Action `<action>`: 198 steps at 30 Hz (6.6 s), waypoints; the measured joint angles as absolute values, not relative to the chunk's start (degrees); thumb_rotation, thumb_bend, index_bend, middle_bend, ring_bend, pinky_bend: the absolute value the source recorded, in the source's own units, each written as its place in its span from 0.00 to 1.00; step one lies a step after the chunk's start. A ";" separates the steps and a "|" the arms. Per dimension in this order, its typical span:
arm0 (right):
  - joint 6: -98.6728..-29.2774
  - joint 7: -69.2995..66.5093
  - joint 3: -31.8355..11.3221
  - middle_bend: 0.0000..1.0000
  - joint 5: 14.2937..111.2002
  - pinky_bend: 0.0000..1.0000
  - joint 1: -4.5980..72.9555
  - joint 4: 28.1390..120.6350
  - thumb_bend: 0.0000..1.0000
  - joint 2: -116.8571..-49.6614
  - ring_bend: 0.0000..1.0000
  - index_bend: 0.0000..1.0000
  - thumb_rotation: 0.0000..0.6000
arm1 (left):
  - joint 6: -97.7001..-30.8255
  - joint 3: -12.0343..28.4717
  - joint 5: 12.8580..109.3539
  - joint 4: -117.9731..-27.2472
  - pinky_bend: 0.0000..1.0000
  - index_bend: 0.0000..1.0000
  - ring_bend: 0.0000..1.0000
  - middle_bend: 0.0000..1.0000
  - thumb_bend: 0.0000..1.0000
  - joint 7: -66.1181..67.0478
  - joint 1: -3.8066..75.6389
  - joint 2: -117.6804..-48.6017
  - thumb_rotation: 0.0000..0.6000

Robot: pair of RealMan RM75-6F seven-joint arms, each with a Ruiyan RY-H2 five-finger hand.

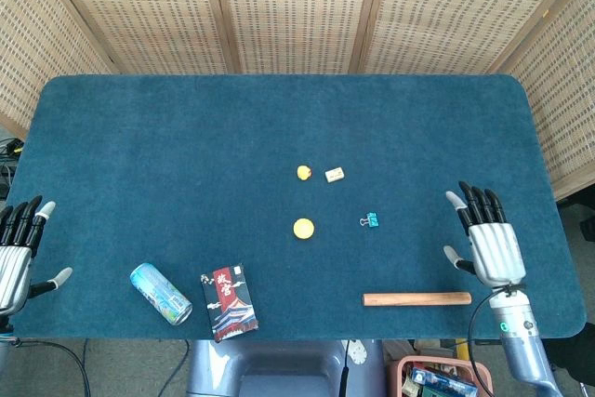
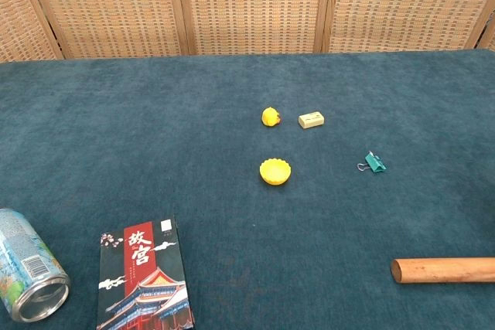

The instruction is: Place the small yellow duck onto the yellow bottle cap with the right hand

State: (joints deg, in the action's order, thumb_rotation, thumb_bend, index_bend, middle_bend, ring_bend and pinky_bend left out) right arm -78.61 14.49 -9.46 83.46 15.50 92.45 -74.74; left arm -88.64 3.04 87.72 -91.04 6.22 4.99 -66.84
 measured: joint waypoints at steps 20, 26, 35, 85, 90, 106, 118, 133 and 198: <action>-55.31 36.46 -23.24 0.00 56.68 0.00 47.12 78.91 0.20 -95.57 0.00 0.23 1.00 | -86.29 4.68 83.45 -88.41 0.00 0.00 0.00 0.00 0.11 4.31 5.61 -67.14 1.00; -52.26 37.40 -24.00 0.00 53.36 0.00 52.03 71.80 0.20 -100.13 0.00 0.26 1.00 | -85.91 4.74 83.25 -88.17 0.00 0.00 0.00 0.00 0.10 4.52 5.83 -67.37 1.00; -48.78 35.30 -23.97 0.00 51.59 0.01 56.15 62.31 0.20 -104.44 0.00 0.30 1.00 | -85.06 4.73 82.85 -87.79 0.00 0.00 0.00 0.00 0.10 4.91 6.26 -67.88 1.00; -29.89 17.33 -22.34 0.05 55.91 0.05 70.99 21.30 0.20 -121.01 0.00 0.40 1.00 | -82.96 6.12 78.63 -86.92 0.00 0.00 0.00 0.00 0.11 6.61 7.13 -68.51 1.00; -29.54 15.87 -22.27 0.07 57.06 0.06 71.42 19.82 0.20 -121.64 0.00 0.43 1.00 | -82.81 6.10 78.55 -86.99 0.00 0.00 0.00 0.00 0.11 6.63 7.21 -68.48 1.00; -29.95 14.70 -22.22 0.11 58.84 0.07 71.40 18.92 0.20 -122.31 0.00 0.52 1.00 | -82.53 6.11 78.37 -86.99 0.00 0.00 0.00 0.00 0.10 6.24 7.35 -68.41 1.00; -32.30 15.03 -22.43 0.14 59.79 0.08 71.30 20.66 0.20 -121.66 0.00 0.56 1.00 | -82.03 6.09 78.23 -86.82 0.00 0.00 0.00 0.00 0.10 5.72 7.56 -68.38 1.00; -42.23 26.37 -22.02 0.14 57.44 0.08 64.90 45.70 0.20 -112.20 0.00 0.56 1.00 | -82.53 5.26 80.44 -87.59 0.00 0.00 0.00 0.00 0.10 5.05 7.65 -68.18 1.00; -59.45 49.30 -13.25 0.00 43.84 0.08 55.57 78.43 0.20 -106.73 0.00 0.26 1.00 | -83.88 3.40 83.79 -89.77 0.00 0.00 0.00 0.00 0.10 3.93 6.95 -66.97 1.00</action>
State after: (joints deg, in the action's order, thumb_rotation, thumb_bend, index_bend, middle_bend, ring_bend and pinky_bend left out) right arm -59.45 49.30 -13.25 43.84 55.57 78.43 -106.73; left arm -83.88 3.40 83.79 -89.77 3.93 6.95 -66.97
